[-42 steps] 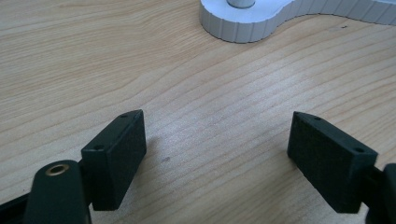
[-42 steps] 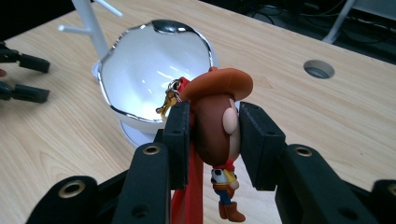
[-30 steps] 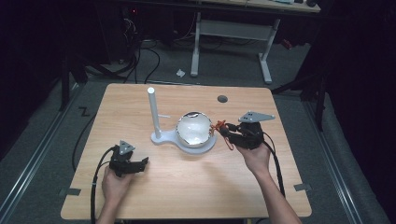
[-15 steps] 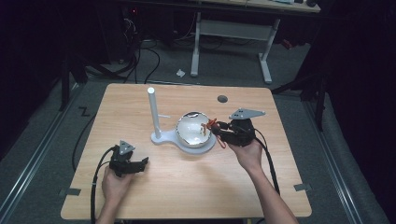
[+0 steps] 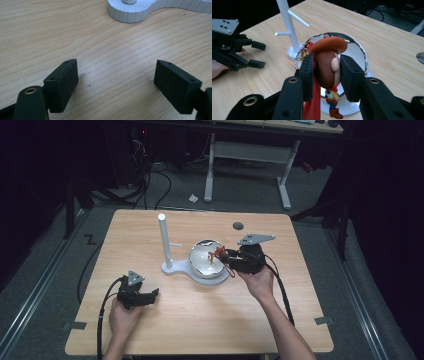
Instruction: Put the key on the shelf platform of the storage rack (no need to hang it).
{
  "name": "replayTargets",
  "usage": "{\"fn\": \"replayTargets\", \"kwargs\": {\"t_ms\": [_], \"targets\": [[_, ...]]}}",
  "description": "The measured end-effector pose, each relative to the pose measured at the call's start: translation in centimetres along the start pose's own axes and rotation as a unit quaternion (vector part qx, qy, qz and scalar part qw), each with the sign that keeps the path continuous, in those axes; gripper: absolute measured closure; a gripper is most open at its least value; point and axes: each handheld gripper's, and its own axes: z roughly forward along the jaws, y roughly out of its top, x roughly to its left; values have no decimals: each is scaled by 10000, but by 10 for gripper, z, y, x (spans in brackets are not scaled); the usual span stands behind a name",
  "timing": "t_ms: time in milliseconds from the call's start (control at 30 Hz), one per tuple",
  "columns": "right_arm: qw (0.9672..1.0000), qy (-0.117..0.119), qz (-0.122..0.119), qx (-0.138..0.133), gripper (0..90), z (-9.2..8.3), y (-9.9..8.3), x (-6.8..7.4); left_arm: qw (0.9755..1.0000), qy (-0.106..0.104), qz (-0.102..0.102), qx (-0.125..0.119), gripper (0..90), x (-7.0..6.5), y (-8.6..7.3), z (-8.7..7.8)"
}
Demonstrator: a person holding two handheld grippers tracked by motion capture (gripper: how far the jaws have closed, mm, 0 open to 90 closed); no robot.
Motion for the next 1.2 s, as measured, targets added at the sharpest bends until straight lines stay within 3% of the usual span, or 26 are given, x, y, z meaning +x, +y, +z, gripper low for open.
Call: {"fn": "replayTargets", "kwargs": {"t_ms": [1200], "targets": [[9992, 154, 172, 325, 660, 51, 9, -8, 10000, 3, 1, 1, 200, 0, 0, 0]]}}
